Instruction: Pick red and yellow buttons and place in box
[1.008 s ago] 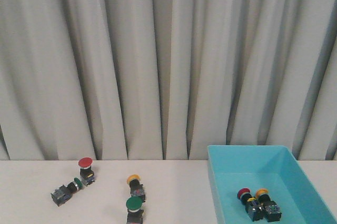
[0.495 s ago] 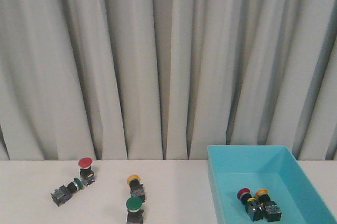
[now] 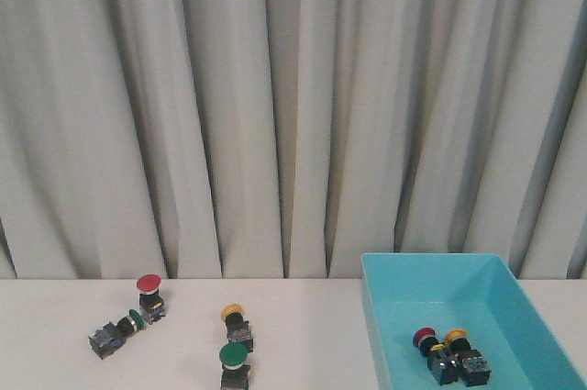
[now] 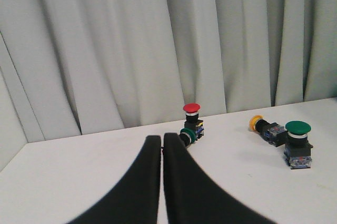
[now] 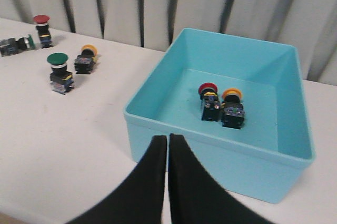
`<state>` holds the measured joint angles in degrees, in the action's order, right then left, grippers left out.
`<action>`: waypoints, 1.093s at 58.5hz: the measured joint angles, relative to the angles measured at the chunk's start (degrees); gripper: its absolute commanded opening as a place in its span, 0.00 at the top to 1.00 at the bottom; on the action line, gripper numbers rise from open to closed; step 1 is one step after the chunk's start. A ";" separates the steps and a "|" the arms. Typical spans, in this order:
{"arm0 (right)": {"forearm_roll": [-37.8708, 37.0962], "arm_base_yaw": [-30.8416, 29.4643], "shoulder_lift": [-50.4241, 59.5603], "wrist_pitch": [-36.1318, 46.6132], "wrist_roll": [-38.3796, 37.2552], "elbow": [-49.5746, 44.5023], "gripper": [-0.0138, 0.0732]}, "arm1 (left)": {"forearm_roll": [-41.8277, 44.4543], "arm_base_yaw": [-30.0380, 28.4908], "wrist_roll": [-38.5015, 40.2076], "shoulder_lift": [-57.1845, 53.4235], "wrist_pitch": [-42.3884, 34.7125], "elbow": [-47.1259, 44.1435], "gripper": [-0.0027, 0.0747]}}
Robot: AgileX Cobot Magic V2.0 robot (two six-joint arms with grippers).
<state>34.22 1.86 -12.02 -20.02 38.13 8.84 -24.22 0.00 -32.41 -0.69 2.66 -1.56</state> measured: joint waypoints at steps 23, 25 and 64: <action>-30.34 0.00 12.57 6.04 -39.01 -10.49 0.85 | 0.00 -0.02 0.00 0.00 0.14 0.00 0.97; -35.54 0.00 12.57 6.04 -44.70 -10.49 0.85 | 0.00 0.00 0.00 0.00 0.14 0.00 0.97; -53.58 0.00 12.57 8.22 -60.52 -10.49 0.85 | 0.00 0.00 0.00 0.00 0.14 0.00 0.97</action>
<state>-19.36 1.86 0.55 -11.80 -22.39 -1.66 -24.22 0.00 -32.41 -0.69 2.80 -1.56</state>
